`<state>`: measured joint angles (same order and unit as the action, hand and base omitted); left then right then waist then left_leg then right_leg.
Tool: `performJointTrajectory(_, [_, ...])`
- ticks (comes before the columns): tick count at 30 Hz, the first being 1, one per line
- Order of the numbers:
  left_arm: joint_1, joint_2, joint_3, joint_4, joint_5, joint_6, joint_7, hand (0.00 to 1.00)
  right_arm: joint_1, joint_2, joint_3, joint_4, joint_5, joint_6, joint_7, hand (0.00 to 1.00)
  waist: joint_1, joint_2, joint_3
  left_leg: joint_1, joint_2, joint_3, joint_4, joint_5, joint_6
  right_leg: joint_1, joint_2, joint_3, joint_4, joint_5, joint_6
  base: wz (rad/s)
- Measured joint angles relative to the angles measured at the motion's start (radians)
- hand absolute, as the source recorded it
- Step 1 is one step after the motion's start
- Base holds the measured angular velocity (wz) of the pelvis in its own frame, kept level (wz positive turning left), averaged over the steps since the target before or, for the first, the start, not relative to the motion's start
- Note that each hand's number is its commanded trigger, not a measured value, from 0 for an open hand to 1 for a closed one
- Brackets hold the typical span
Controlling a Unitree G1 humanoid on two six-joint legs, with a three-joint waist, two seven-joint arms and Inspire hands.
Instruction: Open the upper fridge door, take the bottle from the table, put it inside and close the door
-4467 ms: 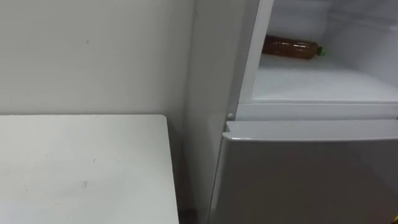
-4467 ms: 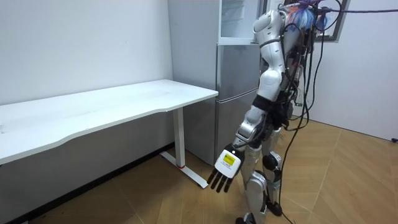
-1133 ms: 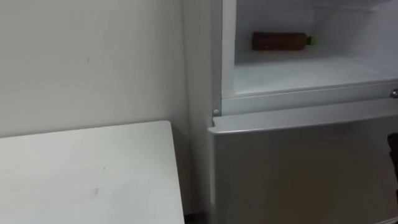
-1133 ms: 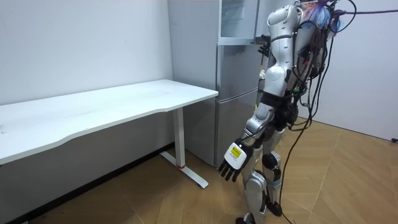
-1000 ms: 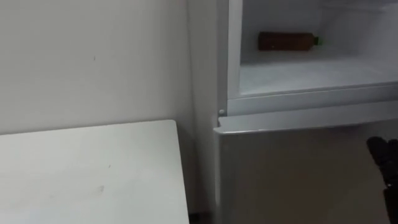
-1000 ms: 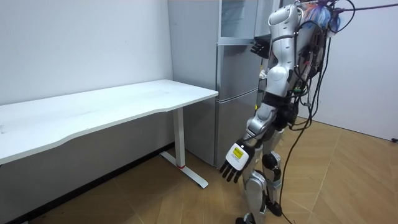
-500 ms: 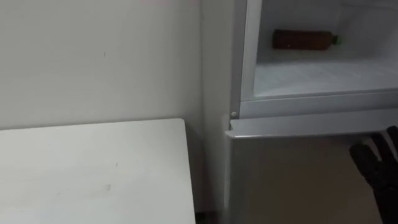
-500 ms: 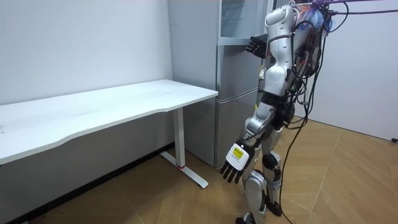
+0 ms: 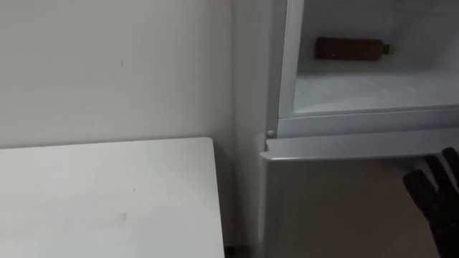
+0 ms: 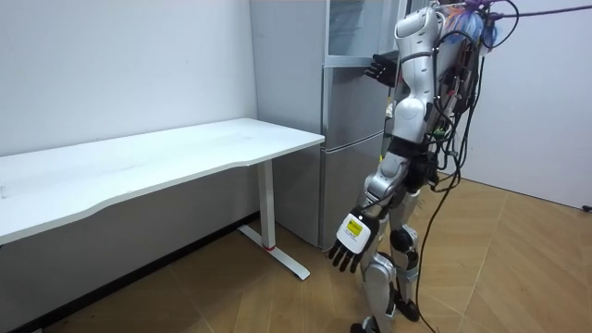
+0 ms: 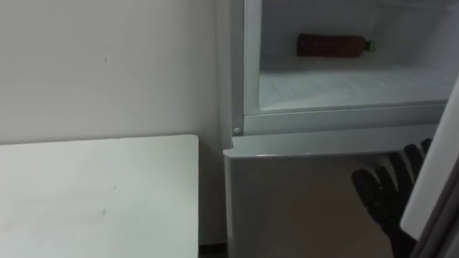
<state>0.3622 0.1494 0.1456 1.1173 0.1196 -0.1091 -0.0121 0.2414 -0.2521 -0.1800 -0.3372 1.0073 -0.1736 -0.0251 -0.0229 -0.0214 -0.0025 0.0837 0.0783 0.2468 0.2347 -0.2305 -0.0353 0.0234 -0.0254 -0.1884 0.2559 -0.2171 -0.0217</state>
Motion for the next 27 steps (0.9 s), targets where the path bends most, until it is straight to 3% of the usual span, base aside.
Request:
performJointTrajectory(5, [0.000, 0.019, -0.032, -0.003, -0.001, 0.018, 0.002, 0.00, 0.009, 0.000, 0.002, 0.094, -0.138, -0.036, 0.094, 0.00, 0.001, -0.007, 0.0012, 0.008, 0.001, 0.000, 0.003, 0.000, 0.000, 0.012, 0.001, -0.001, -0.006, 0.000, 0.000, 0.00])
performJointTrajectory(15, [0.005, 0.025, -0.068, -0.066, 0.001, 0.029, 0.032, 0.00, 0.018, 0.023, 0.030, 0.209, -0.282, -0.059, 0.106, 0.00, 0.001, 0.009, -0.0032, -0.004, 0.007, -0.001, 0.000, -0.005, -0.002, 0.012, 0.008, -0.004, -0.019, 0.018, 0.000, 0.00])
performJointTrajectory(21, [0.005, 0.024, -0.070, -0.063, 0.001, 0.022, 0.040, 0.00, 0.026, 0.049, 0.031, 0.239, -0.395, -0.056, 0.049, 0.00, 0.002, 0.031, -0.0038, -0.006, 0.008, -0.002, 0.001, -0.006, -0.003, 0.011, 0.008, -0.006, -0.019, 0.018, 0.000, 0.00])
performJointTrajectory(27, [0.011, 0.023, -0.070, -0.065, -0.007, 0.000, 0.054, 0.00, 0.037, 0.054, 0.030, 0.278, -0.458, -0.078, -0.130, 0.00, -0.003, 0.045, -0.0029, -0.009, 0.007, -0.004, 0.002, -0.006, -0.002, 0.005, 0.007, -0.008, -0.020, 0.017, 0.000, 0.01])
